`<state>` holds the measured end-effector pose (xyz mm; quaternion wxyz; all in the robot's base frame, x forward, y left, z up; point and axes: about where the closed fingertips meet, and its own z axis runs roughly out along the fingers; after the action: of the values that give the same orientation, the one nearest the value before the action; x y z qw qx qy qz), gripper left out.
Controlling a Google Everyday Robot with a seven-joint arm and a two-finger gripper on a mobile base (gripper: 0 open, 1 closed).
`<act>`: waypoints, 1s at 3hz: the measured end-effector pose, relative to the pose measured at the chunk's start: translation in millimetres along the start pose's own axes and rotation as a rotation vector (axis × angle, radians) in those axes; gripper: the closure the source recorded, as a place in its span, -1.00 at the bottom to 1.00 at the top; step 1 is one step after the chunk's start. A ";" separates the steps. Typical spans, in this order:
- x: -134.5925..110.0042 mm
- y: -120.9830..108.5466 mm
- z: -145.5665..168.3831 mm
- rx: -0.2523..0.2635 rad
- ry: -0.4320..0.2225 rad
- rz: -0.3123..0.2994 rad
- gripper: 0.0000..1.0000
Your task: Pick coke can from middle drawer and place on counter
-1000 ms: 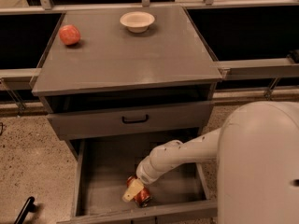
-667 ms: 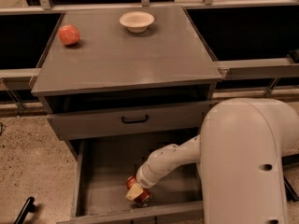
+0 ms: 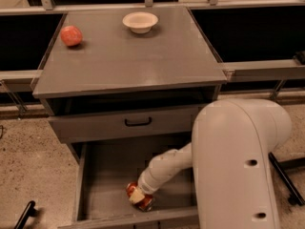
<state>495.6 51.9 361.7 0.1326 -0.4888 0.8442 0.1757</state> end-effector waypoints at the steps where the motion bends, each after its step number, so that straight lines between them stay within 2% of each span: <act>1: -0.7 0.3 -1.6 0.000 0.000 0.000 0.99; 2: 6.4 -1.3 -23.5 -0.026 -0.071 -0.046 1.00; 3: 5.2 -0.3 -22.2 -0.028 -0.068 -0.044 1.00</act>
Offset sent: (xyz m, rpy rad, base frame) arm -0.0192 -0.0981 0.2341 0.9152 -0.0972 0.4246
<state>492.2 38.3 379.7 0.1583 -0.5029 0.8256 0.2010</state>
